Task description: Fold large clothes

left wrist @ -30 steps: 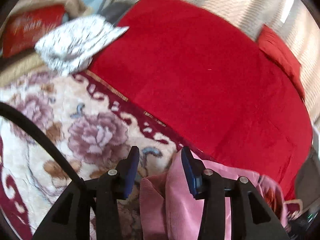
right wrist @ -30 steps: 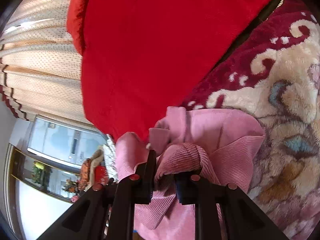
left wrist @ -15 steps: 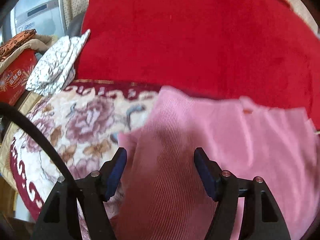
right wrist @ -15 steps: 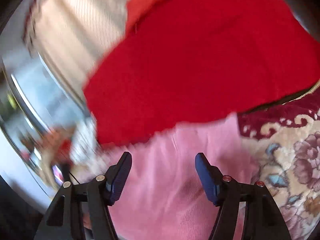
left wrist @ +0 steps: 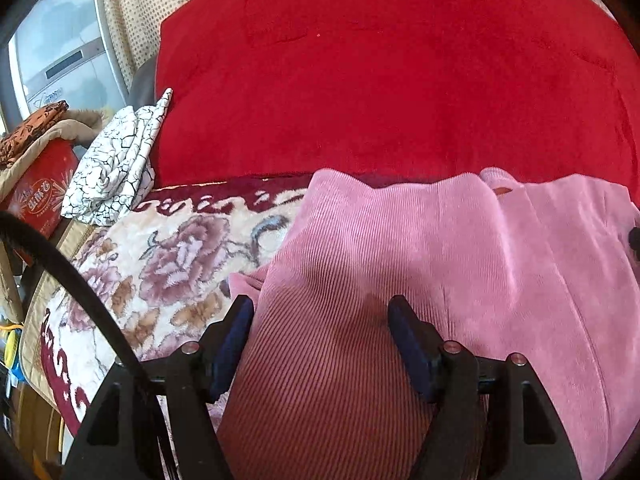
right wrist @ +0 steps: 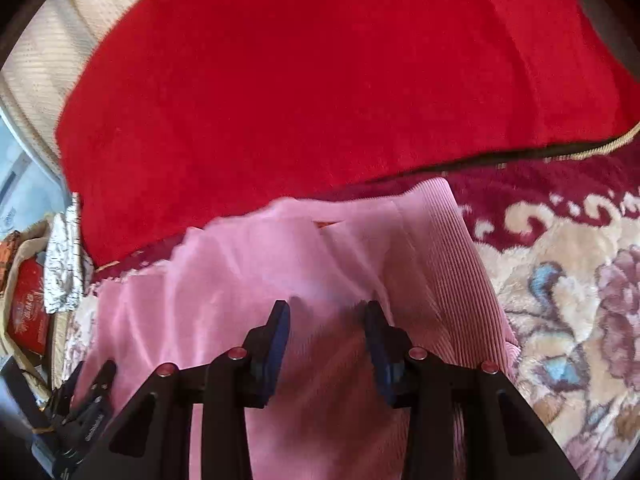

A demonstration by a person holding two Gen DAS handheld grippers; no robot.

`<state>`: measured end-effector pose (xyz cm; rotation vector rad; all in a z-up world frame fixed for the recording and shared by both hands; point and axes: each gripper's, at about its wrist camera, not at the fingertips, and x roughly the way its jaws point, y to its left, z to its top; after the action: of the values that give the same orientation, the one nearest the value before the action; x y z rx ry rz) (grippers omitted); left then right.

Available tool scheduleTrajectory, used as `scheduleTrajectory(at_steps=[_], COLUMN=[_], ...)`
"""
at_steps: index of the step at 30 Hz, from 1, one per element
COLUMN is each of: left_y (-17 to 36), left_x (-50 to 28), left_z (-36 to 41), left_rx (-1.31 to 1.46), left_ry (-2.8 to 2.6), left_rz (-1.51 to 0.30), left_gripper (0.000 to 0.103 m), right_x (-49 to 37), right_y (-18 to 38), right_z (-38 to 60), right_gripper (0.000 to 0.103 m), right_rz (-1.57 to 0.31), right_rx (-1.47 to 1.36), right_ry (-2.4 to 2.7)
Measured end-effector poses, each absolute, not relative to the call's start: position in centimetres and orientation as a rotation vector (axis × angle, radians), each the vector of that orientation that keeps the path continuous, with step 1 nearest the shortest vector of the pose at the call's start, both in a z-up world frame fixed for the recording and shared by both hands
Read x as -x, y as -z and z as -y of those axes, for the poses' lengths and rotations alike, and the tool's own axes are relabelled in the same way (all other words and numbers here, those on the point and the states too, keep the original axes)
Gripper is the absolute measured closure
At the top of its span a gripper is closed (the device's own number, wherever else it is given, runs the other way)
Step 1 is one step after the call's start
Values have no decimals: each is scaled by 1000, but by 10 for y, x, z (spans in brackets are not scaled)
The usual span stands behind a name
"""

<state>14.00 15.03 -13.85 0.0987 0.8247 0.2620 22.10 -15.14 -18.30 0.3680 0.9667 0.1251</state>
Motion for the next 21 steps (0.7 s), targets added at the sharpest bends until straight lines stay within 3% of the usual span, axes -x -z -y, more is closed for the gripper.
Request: scheduleTrajectory(at_steps=[4,6,13,21], left_y=[136,136,143,128], left_x=[-136,-134,-135,-134], left_z=[-150,-150,-146,-156], left_rx=[-95,-94,-133,-27], left_ry=[-255,-254,-257,-224], left_rz=[-813,-814,-827,-843], left_gripper=[33,33,33,33], right_x=[-191,-181,-183,-180], right_y=[161,155,186,173], right_z=[140,132,99,93], right_gripper=[59,52,52,50], right_rz=[-918,-913,-1055,-993], right_rx=[-338,-311,-230,-220], right_ry=[-192,-223,-245,-253])
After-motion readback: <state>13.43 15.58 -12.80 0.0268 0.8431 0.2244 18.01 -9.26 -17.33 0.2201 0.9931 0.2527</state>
